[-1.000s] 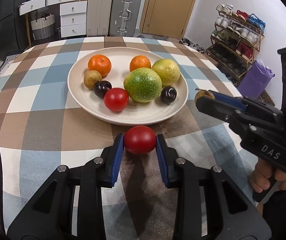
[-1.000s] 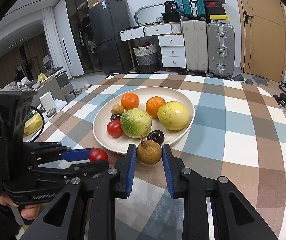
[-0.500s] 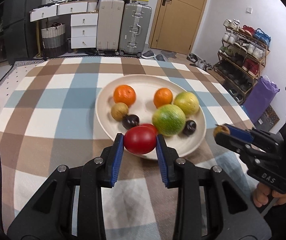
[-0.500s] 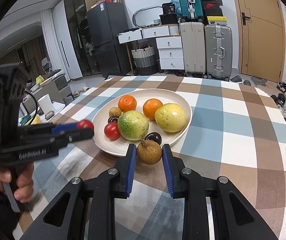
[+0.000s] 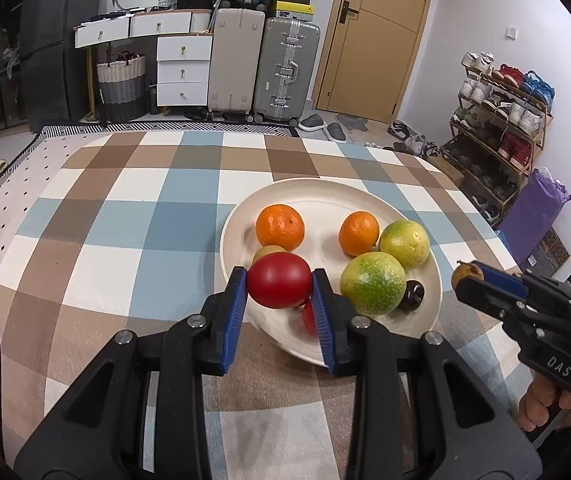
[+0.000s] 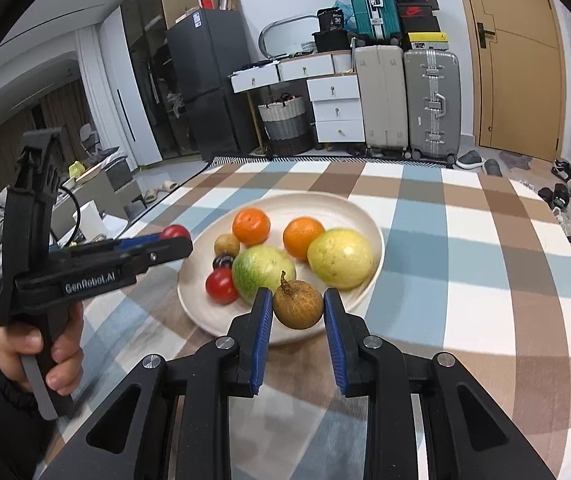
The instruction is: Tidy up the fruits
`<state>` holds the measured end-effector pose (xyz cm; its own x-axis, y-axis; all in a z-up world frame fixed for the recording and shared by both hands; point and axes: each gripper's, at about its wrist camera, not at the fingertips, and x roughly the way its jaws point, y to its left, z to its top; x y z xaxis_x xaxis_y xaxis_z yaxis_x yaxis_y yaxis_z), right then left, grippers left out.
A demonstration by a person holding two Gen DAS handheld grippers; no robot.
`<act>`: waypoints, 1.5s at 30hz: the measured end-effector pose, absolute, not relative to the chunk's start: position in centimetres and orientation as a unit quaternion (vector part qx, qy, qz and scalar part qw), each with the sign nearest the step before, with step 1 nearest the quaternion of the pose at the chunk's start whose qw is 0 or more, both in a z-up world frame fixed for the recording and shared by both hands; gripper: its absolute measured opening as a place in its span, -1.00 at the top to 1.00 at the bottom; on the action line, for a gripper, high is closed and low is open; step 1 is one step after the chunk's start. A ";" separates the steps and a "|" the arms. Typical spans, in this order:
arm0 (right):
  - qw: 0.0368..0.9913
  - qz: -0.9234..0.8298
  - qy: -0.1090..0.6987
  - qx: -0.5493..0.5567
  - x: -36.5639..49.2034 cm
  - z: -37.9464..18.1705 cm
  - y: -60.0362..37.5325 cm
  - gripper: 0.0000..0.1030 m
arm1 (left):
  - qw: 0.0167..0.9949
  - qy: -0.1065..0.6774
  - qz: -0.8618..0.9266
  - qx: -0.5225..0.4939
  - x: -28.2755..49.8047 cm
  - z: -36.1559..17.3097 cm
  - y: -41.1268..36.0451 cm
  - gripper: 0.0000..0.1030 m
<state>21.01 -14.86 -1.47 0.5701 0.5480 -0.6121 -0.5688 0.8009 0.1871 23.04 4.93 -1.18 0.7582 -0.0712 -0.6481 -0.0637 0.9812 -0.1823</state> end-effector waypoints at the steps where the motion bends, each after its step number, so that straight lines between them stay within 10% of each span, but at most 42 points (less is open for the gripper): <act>1: 0.886 0.313 0.342 -0.015 21.3 -1.4 -14.7 0.48 | 0.933 0.347 -0.002 -0.096 23.2 -1.2 4.9 0.43; 14: 0.887 0.304 0.348 -0.019 24.3 -1.0 -11.2 0.48 | 0.935 0.348 -0.020 -0.070 25.8 -1.3 3.0 0.43; 19: 0.893 0.299 0.337 -0.020 24.1 -0.8 -11.8 0.16 | 0.938 0.340 -0.032 -0.057 25.3 -1.1 2.3 0.39; 27: 0.901 0.283 0.326 -0.026 22.6 -0.7 -14.4 -0.12 | 0.940 0.337 -0.026 -0.055 23.2 -0.7 2.6 -0.57; 33: 0.902 0.293 0.317 -0.008 21.5 -1.1 -15.8 -0.75 | 0.948 0.312 -0.015 -0.059 20.6 0.0 3.2 -0.99; 45: 0.900 0.317 0.298 -0.020 18.7 -1.1 -15.3 -1.00 | 0.954 0.292 -0.004 -0.068 16.5 -0.4 3.2 -0.99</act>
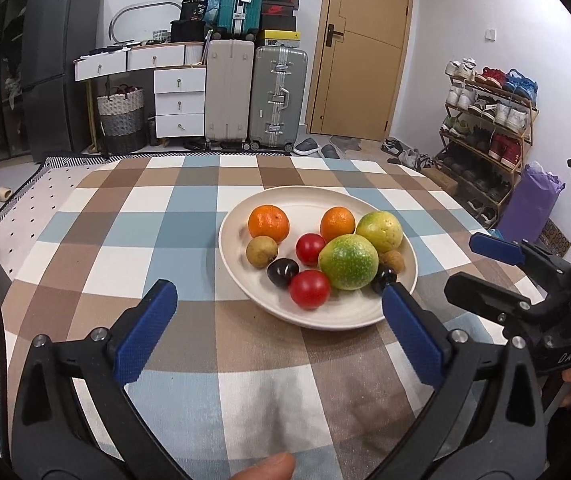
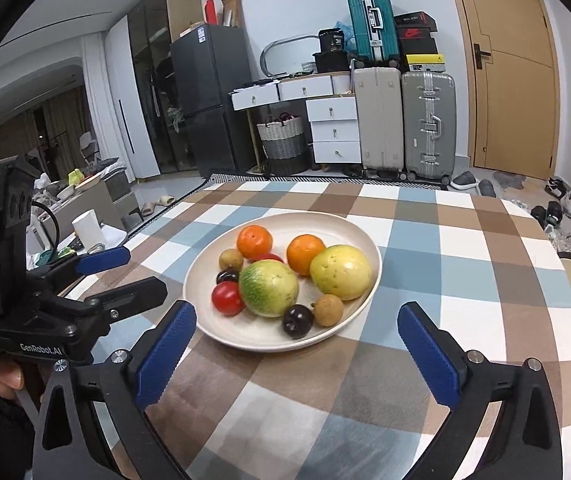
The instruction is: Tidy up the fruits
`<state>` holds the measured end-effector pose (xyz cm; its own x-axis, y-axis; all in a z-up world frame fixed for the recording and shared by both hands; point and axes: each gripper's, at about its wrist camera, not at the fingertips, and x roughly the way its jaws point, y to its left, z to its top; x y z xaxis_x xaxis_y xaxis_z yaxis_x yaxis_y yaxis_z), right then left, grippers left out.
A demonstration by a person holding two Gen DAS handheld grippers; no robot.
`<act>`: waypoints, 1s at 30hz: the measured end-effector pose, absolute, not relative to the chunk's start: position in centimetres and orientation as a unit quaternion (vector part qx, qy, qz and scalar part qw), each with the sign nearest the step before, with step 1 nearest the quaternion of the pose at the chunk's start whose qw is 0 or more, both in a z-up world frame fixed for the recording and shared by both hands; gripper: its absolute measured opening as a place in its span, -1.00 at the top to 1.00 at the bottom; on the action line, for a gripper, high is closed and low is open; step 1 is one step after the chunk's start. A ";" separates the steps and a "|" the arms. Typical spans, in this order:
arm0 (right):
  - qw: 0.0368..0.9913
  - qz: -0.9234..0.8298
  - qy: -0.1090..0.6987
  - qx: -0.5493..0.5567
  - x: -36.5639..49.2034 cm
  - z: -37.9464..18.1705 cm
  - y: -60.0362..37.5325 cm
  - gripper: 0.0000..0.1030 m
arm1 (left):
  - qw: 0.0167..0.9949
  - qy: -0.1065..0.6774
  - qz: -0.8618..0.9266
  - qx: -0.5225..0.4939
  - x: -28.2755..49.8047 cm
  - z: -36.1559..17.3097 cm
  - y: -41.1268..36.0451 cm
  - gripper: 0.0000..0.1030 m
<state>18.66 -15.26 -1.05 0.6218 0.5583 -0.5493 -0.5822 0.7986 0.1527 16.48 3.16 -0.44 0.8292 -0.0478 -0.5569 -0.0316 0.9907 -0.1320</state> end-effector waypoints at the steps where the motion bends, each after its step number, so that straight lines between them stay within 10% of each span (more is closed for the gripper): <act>1: 0.900 0.319 0.296 -0.019 18.5 -1.1 -15.2 -1.00 | 0.954 0.291 -0.003 -0.070 16.1 -0.5 3.2 -0.99; 30: 0.913 0.330 0.239 -0.035 16.2 -0.6 -15.3 -1.00 | 0.969 0.239 0.018 -0.053 14.3 -0.2 2.8 -0.99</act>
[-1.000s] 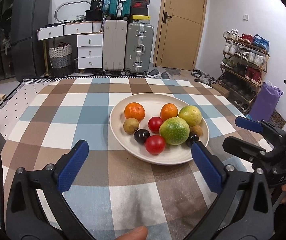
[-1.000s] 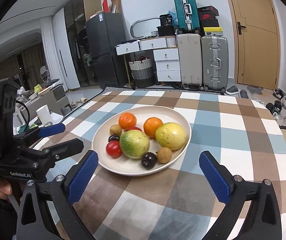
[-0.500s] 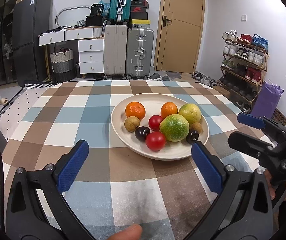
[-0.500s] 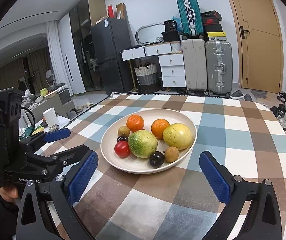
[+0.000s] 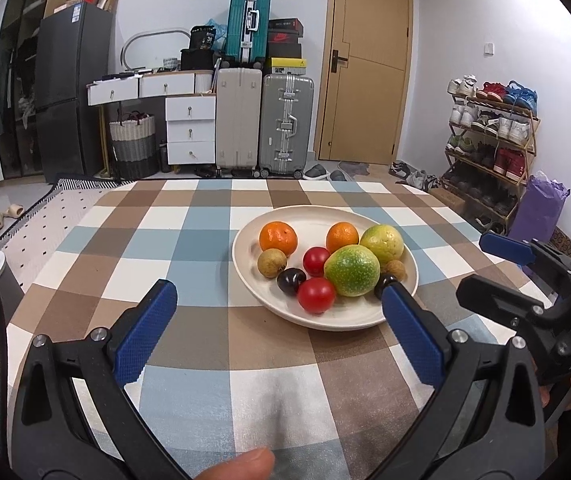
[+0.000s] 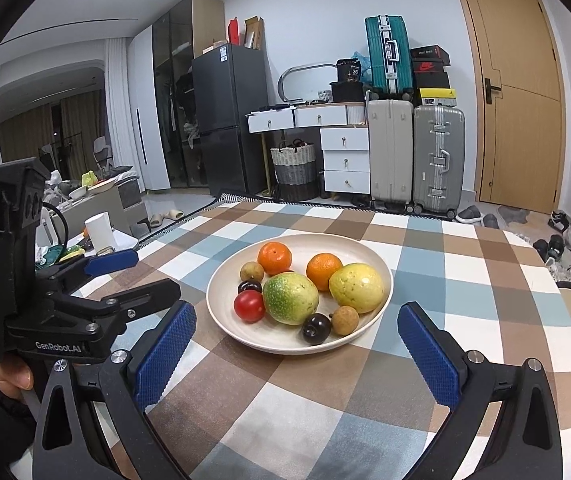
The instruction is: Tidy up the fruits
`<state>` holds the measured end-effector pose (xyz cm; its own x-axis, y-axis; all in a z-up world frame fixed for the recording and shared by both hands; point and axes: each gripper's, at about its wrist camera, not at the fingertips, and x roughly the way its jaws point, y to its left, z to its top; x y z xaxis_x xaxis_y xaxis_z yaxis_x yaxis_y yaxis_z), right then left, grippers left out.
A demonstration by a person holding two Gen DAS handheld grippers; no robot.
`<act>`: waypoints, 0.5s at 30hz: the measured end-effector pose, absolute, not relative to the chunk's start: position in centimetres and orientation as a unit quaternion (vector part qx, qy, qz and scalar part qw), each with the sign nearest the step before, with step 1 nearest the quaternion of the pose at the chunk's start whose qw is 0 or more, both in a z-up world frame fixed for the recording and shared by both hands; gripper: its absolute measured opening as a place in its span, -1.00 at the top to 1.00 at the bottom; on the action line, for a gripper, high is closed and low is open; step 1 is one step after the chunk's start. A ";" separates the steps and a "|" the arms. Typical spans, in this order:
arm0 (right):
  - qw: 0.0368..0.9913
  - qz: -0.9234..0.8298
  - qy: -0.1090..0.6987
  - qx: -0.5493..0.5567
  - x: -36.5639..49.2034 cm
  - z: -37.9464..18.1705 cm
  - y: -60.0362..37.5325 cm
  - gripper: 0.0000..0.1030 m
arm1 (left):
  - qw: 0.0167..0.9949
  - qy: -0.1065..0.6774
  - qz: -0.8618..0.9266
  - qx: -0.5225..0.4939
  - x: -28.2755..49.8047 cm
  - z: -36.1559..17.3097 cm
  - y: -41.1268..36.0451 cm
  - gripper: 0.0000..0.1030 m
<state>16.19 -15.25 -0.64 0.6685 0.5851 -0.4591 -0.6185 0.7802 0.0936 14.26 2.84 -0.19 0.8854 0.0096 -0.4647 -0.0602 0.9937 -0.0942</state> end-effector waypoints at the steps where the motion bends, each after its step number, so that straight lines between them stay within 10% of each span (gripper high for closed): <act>1: 0.912 0.330 0.240 -0.033 16.2 -0.6 -15.3 -1.00 | 0.970 0.238 0.017 -0.052 14.2 -0.2 2.7 -0.99; 15: 0.913 0.329 0.240 -0.028 16.3 -0.6 -15.6 -1.00 | 0.970 0.237 0.015 -0.050 14.3 -0.1 2.5 -0.99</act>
